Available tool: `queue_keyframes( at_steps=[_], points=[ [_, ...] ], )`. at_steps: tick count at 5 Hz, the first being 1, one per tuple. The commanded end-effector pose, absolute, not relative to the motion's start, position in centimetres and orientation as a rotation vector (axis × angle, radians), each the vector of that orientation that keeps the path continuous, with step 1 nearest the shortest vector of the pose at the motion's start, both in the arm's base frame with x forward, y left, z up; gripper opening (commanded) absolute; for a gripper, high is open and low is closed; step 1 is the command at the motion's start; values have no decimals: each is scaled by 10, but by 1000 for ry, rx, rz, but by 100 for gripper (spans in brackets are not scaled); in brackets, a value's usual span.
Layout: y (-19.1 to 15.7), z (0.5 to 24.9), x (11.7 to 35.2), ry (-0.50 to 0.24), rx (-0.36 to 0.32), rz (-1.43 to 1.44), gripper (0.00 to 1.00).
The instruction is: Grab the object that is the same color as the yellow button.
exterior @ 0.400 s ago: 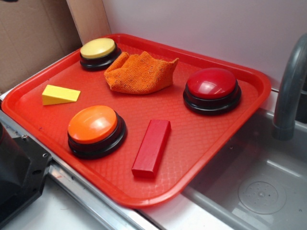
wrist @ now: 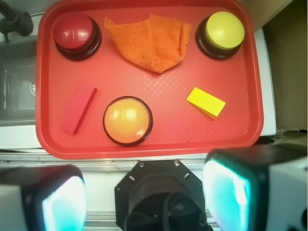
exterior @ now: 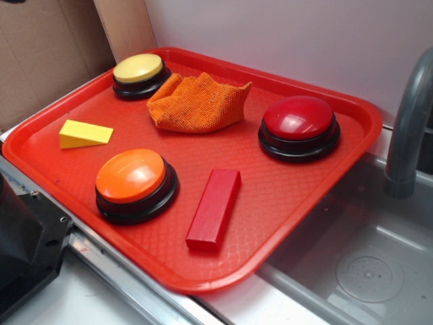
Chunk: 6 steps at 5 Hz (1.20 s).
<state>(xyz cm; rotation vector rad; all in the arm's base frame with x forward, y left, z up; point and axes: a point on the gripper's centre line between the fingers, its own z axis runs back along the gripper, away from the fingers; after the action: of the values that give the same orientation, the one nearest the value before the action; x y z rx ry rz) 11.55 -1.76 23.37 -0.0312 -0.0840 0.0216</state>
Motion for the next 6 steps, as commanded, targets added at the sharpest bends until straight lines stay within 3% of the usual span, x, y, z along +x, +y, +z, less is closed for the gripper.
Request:
queue_keyframes(
  at_steps=[1,2,4,5,6],
  points=[
    [69,216,133,-125,129,-187,100],
    [92,205,138,-134,131,-335,100],
    [113,147,167,-43,170,-602,100],
    [120,127,178,-6,159,-599,100],
    [127,104,195,80,241,-638,100]
  ],
)
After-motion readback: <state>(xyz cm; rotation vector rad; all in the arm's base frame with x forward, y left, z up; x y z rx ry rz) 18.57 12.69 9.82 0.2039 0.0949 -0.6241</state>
